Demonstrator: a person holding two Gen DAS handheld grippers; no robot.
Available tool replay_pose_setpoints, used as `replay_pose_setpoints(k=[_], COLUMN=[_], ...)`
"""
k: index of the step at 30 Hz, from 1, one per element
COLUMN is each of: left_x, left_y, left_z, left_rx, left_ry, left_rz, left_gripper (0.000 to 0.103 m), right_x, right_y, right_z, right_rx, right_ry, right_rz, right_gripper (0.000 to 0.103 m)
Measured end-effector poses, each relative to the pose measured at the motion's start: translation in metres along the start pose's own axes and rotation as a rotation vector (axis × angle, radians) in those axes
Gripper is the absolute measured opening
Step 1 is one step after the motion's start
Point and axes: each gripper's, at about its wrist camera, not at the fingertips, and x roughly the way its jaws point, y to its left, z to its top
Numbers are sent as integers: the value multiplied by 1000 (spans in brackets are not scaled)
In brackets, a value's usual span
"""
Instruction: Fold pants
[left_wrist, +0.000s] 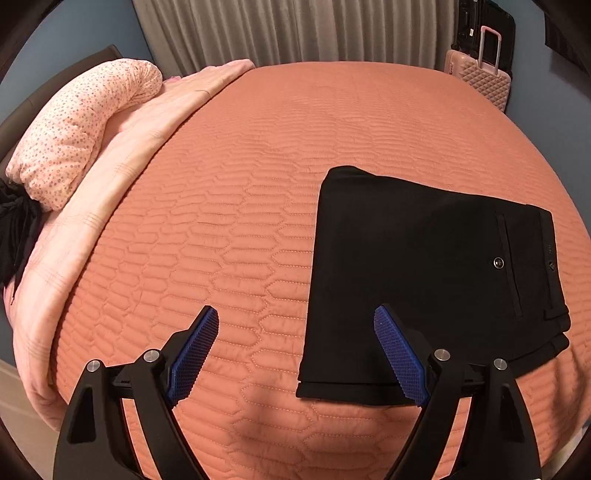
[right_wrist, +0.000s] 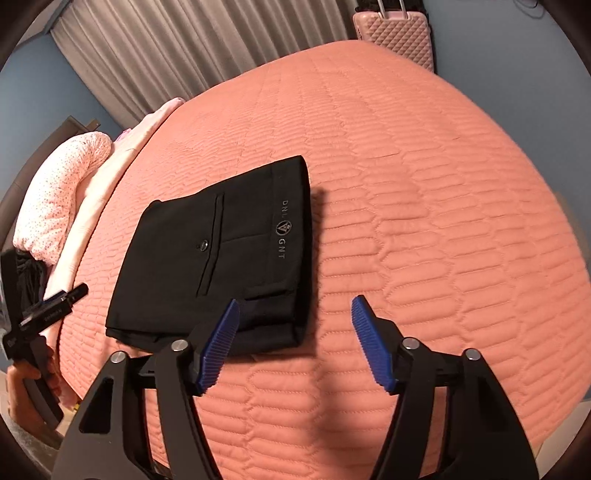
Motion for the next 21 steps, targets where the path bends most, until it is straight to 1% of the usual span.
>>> replay_pose_setpoints(k=[1,2,4,5,7,8,9,10,11,13,14,15,16,17,19,20,21], left_x=[3,7,17,23,41,51,64,75,92,117,122,122,122,123,121,120,120], left_y=[-2,-3,-3,-2,-2,0,4,8,14,19,22,24,23,22,18,16,13], left_z=[2,2,2,1,3,3,2,1,-2,-7,-9,-9,-7,-6,-3,-2,-1], left_rx=[2,3,3,6,1,-14,-46,-79,-125,-197,-227,-236,-223,-206,-182,-187,-188], left_ry=[5,12,27,39,84,103,129,155,204,277,273,244,231,227,201,193,189], left_rz=[3,3,-2,-8,-53,-91,-152,-194,-268,-424,-453,-498,-519,-532,-616,-661,-674], left_gripper=[85,85,85,85,85,85,85,85,85,85,88,92,92,92,91,92,92], right_x=[3,5,13,20,33,45,53,62,73,87,99,103,105,104,106,108,110], right_y=[-1,-1,-3,-5,-11,-14,-17,-20,-24,-33,-39,-43,-45,-47,-50,-51,-50], right_z=[2,4,11,15,21,24,26,27,28,28,27,26,26,25,25,24,23], right_rx=[3,6,8,7,11,15,23,32,42,76,105,120,129,137,154,162,165], right_ry=[-2,-5,-3,1,21,46,59,75,96,115,138,141,129,110,106,112,119], right_rz=[2,7,37,67,105,145,164,187,224,266,310,331,358,406,478,546,584], right_gripper=[81,84,88,93,94,94,94,94,94,94,94,95,98,98,98,98,98])
